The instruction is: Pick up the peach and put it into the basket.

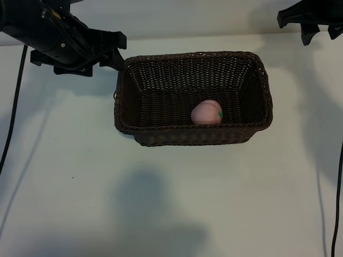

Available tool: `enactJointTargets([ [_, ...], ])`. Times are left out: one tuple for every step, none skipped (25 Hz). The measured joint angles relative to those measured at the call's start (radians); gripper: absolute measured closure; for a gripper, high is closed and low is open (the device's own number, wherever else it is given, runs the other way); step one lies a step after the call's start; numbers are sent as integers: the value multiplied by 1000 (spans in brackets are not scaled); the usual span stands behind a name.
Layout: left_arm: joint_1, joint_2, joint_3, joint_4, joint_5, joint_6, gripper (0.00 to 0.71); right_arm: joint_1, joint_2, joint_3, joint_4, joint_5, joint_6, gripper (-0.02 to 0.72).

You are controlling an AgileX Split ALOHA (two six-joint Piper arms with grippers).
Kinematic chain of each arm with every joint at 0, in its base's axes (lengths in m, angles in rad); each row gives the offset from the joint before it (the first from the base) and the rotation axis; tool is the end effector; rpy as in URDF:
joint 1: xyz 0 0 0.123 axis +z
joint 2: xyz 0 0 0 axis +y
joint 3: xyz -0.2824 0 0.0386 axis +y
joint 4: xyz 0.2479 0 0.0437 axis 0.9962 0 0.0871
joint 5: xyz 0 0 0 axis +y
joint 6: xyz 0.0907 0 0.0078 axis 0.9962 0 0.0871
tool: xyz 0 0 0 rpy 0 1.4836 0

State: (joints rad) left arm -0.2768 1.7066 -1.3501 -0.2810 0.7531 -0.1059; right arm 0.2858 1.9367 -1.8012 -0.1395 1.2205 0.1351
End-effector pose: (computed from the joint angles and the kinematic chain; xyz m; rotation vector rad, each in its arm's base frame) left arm 0.3532 -0.1183 0.2766 0.0252 2.6155 -0.4615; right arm 0.4021 0.1058 0.2966 -0.2513 2.8051 -0.1012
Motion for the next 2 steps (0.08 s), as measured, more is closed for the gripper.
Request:
enactJointTargets([
  [0,0,0,0,0,-1,120,0,0,0,1,0,-1,221],
  [0,0,0,0,0,-2,120,0,0,0,3,0,-4,221],
])
